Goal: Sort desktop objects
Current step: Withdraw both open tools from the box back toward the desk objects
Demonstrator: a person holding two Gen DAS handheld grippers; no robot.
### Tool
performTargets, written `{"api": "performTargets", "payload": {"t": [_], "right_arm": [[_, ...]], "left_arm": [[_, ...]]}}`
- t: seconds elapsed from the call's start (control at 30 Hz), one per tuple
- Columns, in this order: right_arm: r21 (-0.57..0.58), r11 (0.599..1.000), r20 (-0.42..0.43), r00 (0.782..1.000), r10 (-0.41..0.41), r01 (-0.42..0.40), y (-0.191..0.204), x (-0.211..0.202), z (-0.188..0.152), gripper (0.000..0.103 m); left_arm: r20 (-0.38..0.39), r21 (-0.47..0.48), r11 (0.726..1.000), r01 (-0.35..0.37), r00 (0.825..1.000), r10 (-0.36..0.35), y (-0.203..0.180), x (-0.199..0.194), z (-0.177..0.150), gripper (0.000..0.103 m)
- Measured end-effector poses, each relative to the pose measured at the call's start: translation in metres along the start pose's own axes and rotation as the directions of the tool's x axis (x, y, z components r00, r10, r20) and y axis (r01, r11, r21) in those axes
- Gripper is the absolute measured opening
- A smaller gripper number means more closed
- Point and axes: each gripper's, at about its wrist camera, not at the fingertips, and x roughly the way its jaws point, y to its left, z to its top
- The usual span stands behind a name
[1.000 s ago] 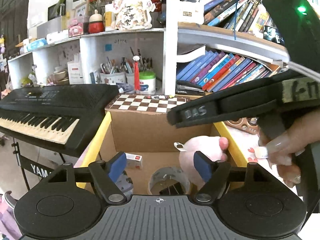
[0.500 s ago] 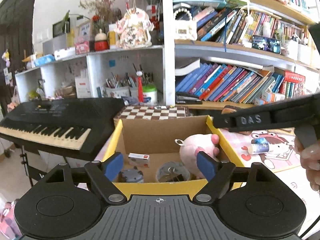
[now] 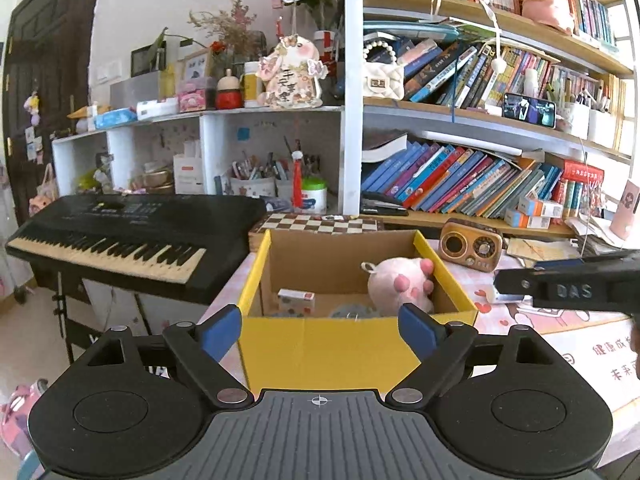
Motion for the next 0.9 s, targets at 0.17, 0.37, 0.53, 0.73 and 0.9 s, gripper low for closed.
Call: {"api": "performTargets", "payload": {"t": [0.17,0.37,0.53,0.73,0.9], "right_arm": [[-0.011,1.000,0.003,1.000,-0.021,0.021,0.010,-0.027,-0.024,0.044],[-0.042,0.999,-0.013,0.999,-0.032,0.032,0.024,-0.051,-0.049,0.044],[-0.060,0.998,-0.035,0.999,-0.037,0.035,0.033,-0.060,-0.065,0.045],[-0.065,0.997,-0.052,0.997,-0.052,0.049,0.038,-0.070,-0.082,0.047],[-0.057,0.996,-0.080,0.994,-0.068,0.064,0.038,-0.076,-0.096,0.047]], "left_arm": [[-0.011,-0.016,1.000,-0.003,1.000,0.003,0.006,-0.016,-0.012,0.088],[-0.030,-0.025,1.000,0.008,1.000,-0.009,0.009,-0.030,-0.025,0.089],[-0.052,-0.020,1.000,0.012,0.999,-0.013,0.010,-0.036,-0.035,0.089],[-0.065,-0.014,1.000,0.025,0.998,-0.026,0.006,-0.046,-0.045,0.089],[-0.087,0.020,0.998,0.056,0.995,-0.054,-0.003,-0.050,-0.054,0.089]]}}
